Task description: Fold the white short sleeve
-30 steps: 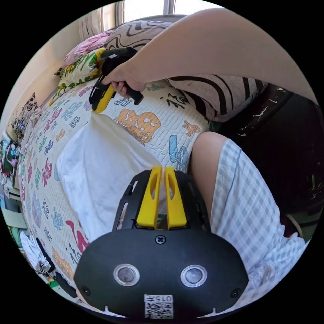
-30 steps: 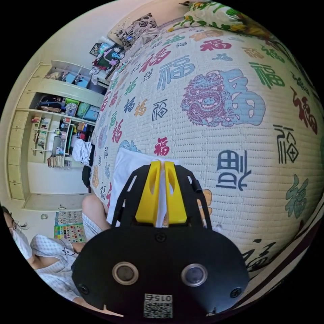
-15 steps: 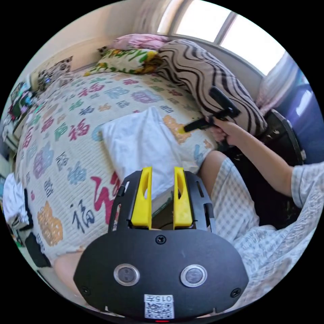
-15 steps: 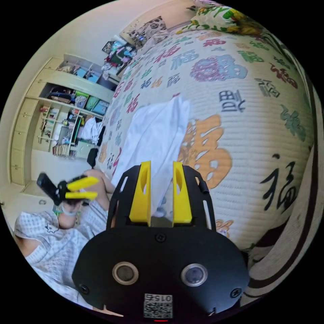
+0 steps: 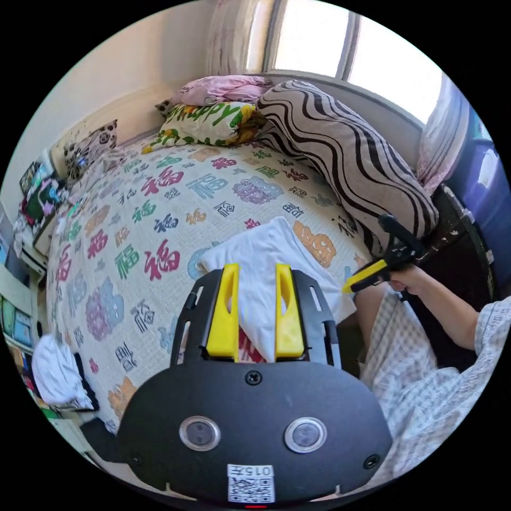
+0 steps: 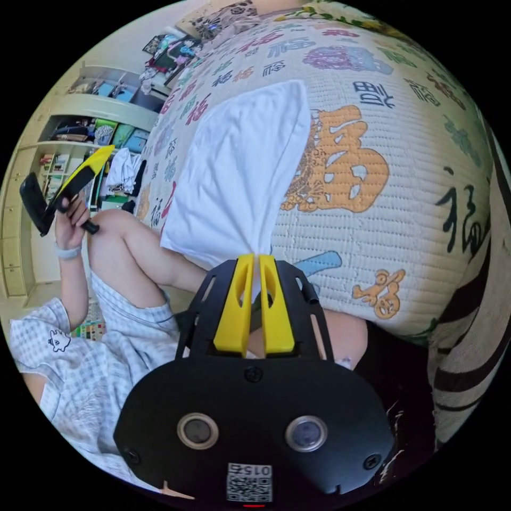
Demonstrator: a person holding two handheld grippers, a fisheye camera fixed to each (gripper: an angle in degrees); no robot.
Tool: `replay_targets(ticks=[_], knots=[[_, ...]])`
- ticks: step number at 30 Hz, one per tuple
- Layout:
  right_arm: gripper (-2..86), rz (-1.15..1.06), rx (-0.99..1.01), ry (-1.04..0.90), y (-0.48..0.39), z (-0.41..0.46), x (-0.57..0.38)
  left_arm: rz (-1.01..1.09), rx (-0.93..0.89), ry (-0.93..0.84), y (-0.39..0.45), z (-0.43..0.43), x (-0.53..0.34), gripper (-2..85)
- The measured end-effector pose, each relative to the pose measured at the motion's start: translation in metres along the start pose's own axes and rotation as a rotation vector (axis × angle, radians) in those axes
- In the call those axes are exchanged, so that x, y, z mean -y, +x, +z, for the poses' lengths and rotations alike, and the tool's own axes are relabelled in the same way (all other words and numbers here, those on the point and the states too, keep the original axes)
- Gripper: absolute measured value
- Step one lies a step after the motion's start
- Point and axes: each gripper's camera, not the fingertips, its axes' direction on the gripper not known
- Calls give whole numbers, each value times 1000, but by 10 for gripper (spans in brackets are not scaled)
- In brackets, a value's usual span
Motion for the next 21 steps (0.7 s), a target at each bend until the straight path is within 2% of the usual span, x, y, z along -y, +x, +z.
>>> replay_targets(ticks=[3,7,9,11,13,17,21], knots=[[74,58,12,31,11,-8,-11,89,62,-30,-20,35,43,107],[94,49,64,7,14,-7,-16,42,34,-162,-72,95,85,109],[83,34,64,-17,13,-3,-12,27,29,-200,-89,115,94,96],[53,50,44,-76,17,4,-2,0,25,-303,-109,141,99,33],[32,51,34,-97,19,6,3,11,-19,-347,-123,148,98,10],[13,15,58,-68,16,-5,5,-45,-87,-188,-154,100,93,-3],[12,31,100,-54,22,-5,5,-20,-53,-159,-170,79,90,3]])
